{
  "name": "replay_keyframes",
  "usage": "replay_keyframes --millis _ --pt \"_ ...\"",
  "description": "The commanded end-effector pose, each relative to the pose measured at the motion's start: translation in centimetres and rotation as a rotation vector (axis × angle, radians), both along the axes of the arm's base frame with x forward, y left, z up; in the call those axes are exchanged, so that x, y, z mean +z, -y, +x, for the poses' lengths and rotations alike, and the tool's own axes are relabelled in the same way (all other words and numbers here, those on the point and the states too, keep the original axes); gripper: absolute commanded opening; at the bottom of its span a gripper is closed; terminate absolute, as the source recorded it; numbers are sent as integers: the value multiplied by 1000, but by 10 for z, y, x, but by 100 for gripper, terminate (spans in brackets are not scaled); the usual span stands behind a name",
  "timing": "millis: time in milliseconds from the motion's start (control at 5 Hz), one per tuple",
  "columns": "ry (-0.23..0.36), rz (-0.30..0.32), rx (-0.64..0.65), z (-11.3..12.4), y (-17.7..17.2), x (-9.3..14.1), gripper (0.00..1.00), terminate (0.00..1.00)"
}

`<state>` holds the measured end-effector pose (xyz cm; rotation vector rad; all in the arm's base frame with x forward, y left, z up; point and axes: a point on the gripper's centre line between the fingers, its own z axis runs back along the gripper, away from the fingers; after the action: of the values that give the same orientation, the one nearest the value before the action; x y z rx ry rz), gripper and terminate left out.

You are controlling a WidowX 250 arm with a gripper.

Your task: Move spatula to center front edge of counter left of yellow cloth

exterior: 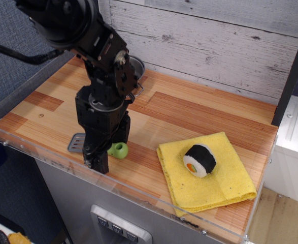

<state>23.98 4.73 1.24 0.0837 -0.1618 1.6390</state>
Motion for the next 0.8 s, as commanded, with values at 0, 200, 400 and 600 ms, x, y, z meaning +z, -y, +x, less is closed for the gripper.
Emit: replay_keyframes --millis 0,200,400,600 --pt "122 4 -72 40 34 64 100 0" --pt "162 3 -122 52 39 98 100 0" --pt "228 36 -144 68 59 123 100 0" --pt "228 36 -144 68 59 123 100 0"
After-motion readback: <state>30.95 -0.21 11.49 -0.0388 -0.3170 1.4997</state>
